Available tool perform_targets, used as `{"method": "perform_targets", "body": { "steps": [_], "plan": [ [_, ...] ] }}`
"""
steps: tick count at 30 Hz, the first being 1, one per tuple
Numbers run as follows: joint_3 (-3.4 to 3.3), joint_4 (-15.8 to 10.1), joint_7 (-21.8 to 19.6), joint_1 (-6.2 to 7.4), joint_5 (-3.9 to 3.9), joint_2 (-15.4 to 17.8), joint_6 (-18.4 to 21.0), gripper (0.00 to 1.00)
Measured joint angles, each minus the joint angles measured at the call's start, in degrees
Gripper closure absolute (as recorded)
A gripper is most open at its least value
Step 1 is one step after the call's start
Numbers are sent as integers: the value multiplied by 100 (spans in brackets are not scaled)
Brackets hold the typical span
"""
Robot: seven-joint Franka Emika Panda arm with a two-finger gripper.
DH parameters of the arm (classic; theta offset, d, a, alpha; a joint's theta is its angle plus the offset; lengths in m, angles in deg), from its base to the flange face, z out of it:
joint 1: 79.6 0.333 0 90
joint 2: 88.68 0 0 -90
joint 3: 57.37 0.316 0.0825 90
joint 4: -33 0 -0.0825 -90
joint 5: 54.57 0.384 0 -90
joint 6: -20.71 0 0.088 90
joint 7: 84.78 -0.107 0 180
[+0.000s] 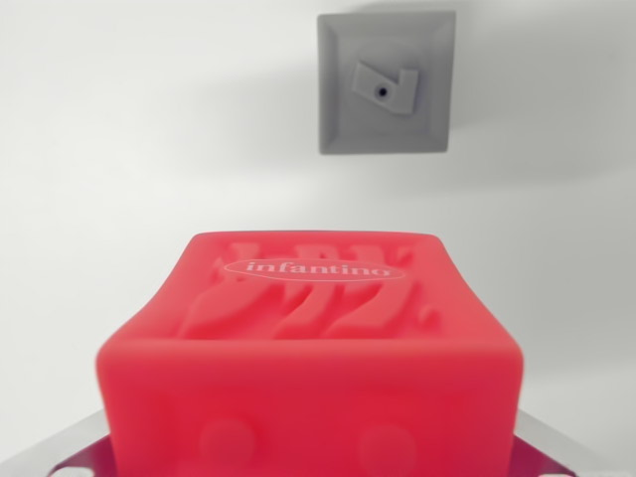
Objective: Destack cube
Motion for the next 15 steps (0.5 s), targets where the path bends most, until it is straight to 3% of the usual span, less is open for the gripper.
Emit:
{"method": "perform_targets", "body": {
  "steps": [15],
  "plan": [
    [12,-466,-170,151,-5,138,-323,100]
  ]
}}
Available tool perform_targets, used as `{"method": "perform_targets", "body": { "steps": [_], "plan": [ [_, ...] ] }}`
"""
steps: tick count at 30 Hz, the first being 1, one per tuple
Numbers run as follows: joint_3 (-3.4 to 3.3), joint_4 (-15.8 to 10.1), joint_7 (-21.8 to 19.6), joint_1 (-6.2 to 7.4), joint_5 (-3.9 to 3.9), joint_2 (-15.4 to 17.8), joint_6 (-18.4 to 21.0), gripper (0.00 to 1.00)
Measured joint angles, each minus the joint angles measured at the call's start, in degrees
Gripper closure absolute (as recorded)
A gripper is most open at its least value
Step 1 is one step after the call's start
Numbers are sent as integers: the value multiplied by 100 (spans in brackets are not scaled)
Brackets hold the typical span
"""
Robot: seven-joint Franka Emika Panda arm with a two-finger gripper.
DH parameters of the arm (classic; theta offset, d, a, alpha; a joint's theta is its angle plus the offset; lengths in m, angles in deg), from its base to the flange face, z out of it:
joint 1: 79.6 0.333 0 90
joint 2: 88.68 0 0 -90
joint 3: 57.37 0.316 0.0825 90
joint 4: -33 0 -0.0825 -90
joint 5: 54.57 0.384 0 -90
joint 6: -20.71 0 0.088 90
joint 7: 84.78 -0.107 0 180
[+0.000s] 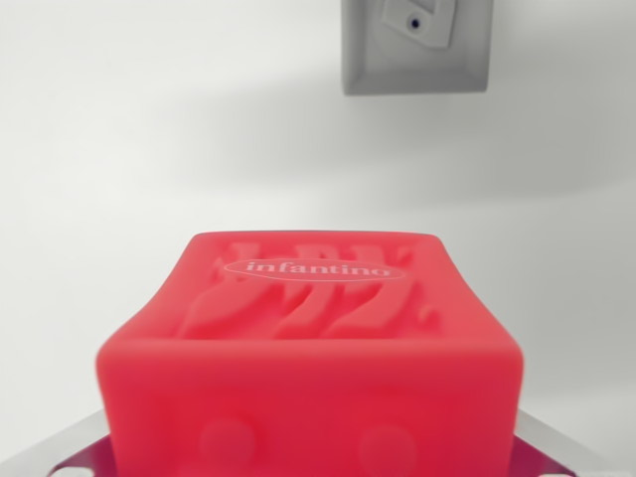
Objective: Destack cube
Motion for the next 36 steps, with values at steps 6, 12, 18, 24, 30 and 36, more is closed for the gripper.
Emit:
{"method": "perform_targets", "body": {
  "steps": [6,12,18,24,30,36],
  "plan": [
    [5,-178,-72,59,-2,54,-130,100],
    [9,-345,-145,126,-4,89,-258,100],
    [13,-507,-216,190,-5,123,-390,100],
    [17,-684,-301,268,-6,161,-530,100],
    [21,-835,-377,337,-6,187,-651,100],
    [24,-986,-457,410,-7,206,-784,100]
  ]
}}
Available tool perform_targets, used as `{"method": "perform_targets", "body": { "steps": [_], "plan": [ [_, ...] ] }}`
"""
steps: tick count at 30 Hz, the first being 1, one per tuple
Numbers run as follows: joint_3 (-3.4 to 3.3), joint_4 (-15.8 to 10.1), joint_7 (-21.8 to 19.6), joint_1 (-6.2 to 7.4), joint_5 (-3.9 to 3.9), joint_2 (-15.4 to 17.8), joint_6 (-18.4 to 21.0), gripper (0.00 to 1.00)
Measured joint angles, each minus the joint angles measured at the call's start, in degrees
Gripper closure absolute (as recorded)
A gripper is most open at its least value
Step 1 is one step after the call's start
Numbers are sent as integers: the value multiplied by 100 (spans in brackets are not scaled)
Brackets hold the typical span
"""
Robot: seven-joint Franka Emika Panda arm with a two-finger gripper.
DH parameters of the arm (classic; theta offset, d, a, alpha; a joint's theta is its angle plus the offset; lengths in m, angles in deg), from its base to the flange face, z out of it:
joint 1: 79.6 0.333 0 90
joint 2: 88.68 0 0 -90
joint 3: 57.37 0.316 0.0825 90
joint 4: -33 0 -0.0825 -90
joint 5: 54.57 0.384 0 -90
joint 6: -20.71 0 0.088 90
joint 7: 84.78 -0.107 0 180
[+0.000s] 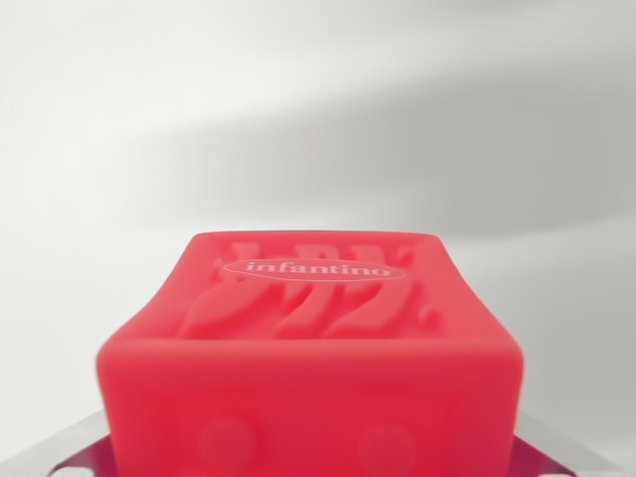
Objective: Destack cube
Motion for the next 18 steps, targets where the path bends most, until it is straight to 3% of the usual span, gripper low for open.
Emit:
{"method": "perform_targets", "body": {
  "steps": [18],
  "plan": [
    [18,-425,-261,231,-3,32,-392,100]
  ]
}}
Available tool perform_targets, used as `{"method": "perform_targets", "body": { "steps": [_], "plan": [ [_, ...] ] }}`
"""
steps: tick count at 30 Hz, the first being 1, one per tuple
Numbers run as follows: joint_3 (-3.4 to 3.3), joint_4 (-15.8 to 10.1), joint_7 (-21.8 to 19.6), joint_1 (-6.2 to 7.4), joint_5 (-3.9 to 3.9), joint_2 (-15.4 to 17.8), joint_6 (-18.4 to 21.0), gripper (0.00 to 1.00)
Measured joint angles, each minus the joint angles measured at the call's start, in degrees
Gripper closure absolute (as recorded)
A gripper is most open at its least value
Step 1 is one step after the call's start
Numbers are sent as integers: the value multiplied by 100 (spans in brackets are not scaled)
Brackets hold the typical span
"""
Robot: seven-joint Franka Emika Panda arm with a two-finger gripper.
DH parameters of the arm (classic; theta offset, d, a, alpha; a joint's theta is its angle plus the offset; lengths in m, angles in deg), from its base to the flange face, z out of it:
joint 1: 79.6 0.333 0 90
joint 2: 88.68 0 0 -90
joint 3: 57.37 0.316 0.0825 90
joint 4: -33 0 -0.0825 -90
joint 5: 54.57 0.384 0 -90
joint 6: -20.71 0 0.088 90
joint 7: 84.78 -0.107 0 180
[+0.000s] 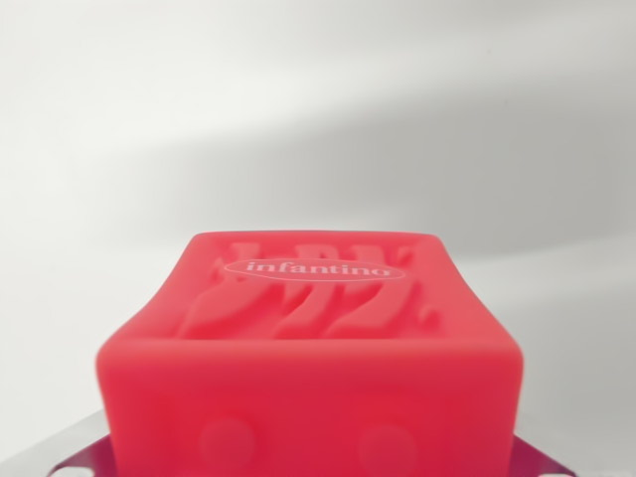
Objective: Destack cube
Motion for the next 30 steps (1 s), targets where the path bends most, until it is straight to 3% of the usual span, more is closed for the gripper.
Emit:
{"method": "perform_targets", "body": {
  "steps": [17,30],
  "plan": [
    [17,-362,-251,235,-2,-15,-389,100],
    [17,-281,-253,240,-1,-704,-985,100]
  ]
}}
